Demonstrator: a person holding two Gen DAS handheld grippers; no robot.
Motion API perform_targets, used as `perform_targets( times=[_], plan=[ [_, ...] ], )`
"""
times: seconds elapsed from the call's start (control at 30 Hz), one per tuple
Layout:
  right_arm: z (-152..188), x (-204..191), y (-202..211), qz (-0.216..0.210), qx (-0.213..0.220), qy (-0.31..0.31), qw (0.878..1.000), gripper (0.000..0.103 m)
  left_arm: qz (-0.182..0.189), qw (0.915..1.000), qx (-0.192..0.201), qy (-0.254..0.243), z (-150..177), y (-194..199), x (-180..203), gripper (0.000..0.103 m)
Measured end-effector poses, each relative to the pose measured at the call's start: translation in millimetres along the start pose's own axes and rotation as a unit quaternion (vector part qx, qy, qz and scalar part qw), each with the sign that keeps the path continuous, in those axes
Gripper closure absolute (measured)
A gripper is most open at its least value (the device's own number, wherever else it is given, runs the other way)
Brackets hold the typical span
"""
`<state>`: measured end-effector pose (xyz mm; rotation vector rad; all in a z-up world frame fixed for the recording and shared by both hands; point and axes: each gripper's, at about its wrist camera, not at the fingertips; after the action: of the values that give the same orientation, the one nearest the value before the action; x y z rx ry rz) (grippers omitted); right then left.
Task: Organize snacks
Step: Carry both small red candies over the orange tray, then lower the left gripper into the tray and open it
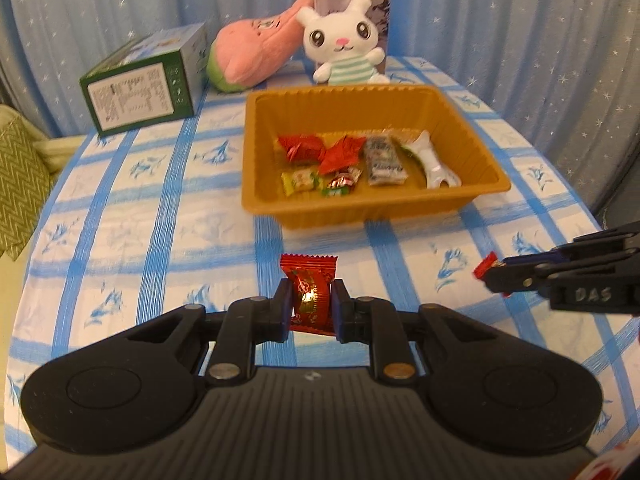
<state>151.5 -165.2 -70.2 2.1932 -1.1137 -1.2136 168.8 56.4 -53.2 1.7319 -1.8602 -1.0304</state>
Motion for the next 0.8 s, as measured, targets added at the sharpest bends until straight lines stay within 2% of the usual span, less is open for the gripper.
perform_targets(
  times=[0.43, 0.63, 0.8],
  plan=[
    [-44, 21, 39, 0.022, 0.081, -0.032, 0.996, 0.084, -0.001, 0.9988, 0.044, -0.021, -51, -11, 5, 0.084],
    [-63, 23, 39, 0.029, 0.098, -0.031, 0.994, 0.084, 0.001, 0.9975, 0.06, -0.037, -73, -21, 8, 0.084],
    [-74, 25, 32, 0.034, 0.102, -0.03, 0.994, 0.084, 0.0, 0.9969, 0.058, -0.052, -85, -36, 11, 0.084]
  ],
)
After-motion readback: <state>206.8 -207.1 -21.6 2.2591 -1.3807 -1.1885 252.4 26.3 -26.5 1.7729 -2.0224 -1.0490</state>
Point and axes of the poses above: each gripper's, at about its wrist camera, not at the fingertips, and y roughly against the way its jaws point, x to its right, z to its underside, and after that the axes turned 13 degrees about -z, right-handed
